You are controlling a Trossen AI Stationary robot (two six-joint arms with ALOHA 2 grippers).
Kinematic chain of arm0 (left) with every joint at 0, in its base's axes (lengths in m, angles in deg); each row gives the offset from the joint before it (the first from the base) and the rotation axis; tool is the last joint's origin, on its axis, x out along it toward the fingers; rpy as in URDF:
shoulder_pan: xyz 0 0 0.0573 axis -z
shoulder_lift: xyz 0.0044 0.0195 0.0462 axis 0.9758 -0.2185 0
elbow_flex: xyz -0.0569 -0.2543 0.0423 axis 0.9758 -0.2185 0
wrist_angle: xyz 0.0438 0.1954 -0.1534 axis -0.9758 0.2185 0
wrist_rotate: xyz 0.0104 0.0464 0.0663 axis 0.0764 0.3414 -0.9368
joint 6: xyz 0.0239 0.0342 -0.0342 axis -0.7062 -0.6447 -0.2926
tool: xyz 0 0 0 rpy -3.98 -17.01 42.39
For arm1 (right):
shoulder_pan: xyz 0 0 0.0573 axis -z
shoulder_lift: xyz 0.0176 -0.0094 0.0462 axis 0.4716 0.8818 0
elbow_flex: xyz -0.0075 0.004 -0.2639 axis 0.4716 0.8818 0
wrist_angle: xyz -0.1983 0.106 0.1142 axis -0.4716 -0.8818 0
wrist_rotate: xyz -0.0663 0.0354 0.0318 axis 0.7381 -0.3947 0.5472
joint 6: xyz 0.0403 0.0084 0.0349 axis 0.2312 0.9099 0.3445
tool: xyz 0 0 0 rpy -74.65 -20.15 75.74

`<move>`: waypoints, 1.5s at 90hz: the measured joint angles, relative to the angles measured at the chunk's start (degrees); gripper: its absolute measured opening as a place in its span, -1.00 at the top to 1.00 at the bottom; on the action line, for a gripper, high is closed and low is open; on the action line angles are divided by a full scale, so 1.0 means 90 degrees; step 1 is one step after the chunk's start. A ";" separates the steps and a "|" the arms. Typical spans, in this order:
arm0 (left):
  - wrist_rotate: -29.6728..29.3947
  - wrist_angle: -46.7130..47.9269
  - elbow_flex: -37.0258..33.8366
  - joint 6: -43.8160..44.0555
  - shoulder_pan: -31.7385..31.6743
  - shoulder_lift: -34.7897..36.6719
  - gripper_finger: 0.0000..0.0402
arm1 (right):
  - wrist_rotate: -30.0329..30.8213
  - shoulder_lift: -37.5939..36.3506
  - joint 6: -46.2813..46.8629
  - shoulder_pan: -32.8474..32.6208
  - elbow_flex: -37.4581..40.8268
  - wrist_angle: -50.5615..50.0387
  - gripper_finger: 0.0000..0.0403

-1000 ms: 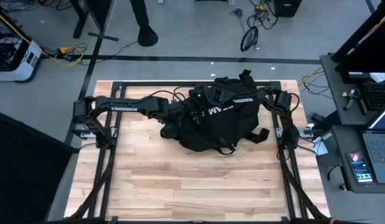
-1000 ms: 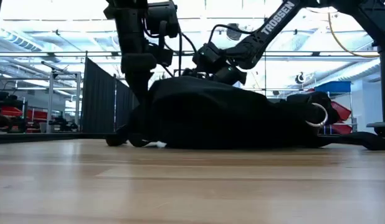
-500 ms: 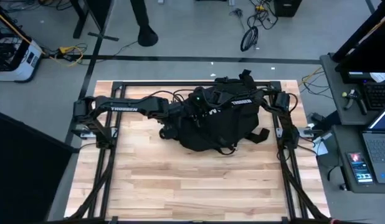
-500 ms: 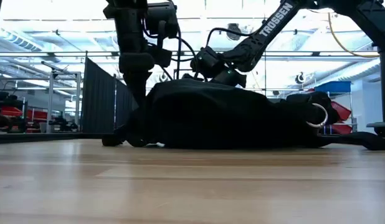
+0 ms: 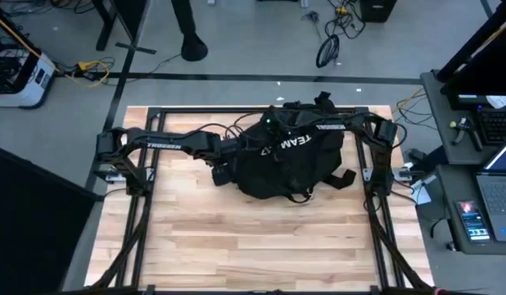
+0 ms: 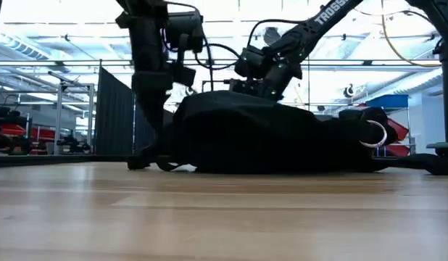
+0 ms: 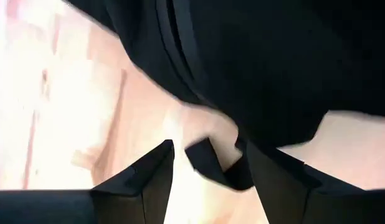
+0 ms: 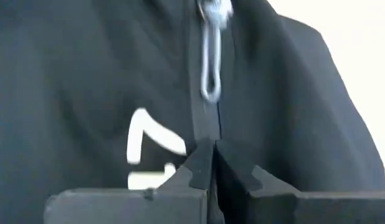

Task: Unpack backpack
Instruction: Open the black backpack

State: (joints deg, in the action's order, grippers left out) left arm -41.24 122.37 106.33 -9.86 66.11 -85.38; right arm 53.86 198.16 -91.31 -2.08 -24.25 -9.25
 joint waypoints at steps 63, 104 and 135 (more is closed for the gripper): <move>0.0810 -0.1258 0.0034 -0.1384 -0.1715 0.0397 0.07 | -0.0009 -0.0089 0.0651 0.0040 0.0003 -0.0063 1.00; 0.3631 -0.2276 -0.0210 -0.1527 -0.2477 0.0113 0.07 | -0.0011 -0.0092 0.1259 0.0035 0.0002 -0.0024 1.00; 0.3930 -0.2359 -0.0207 -0.1717 -0.2363 -0.0764 0.07 | -0.0017 -0.0092 0.1642 0.0011 0.0002 -0.0014 1.00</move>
State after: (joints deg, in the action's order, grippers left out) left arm -5.87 101.13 104.46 -25.31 44.85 -92.27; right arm 53.71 197.33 -76.53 -1.98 -24.23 -9.38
